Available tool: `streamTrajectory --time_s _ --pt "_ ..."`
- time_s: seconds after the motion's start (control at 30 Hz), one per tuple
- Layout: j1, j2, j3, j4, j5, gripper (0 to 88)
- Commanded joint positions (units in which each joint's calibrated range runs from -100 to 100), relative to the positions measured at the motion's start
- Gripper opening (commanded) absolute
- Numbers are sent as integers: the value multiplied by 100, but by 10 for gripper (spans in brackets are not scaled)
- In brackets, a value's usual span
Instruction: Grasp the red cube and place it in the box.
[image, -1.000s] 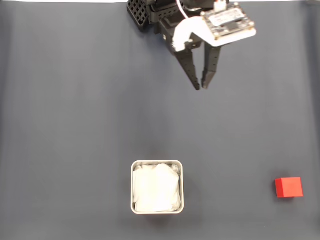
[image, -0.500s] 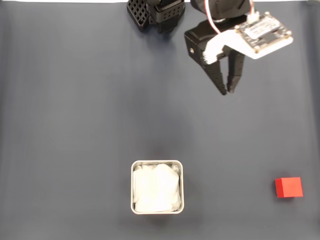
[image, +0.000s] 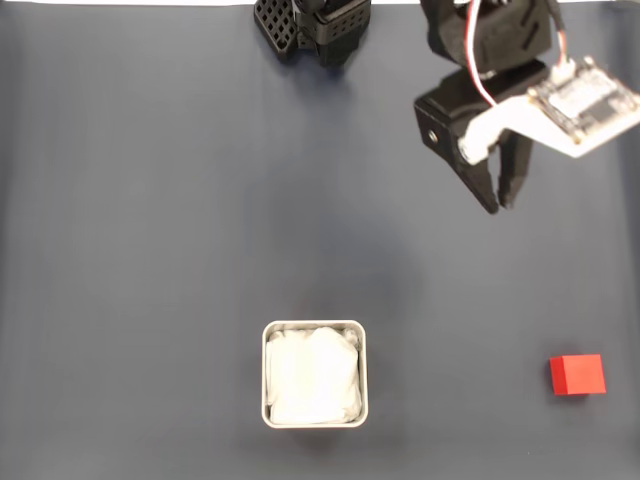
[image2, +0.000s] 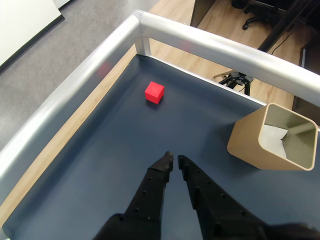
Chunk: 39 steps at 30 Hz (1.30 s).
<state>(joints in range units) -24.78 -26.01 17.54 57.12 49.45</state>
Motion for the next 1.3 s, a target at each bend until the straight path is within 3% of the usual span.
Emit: streamTrajectory --time_s 0.0,0.77,1.27 --pt "-58 339 -577 -130 -15 22" --pt "-8 2549 -2046 -876 49 138" --pt "-8 3953 -3205 -1179 234 275"
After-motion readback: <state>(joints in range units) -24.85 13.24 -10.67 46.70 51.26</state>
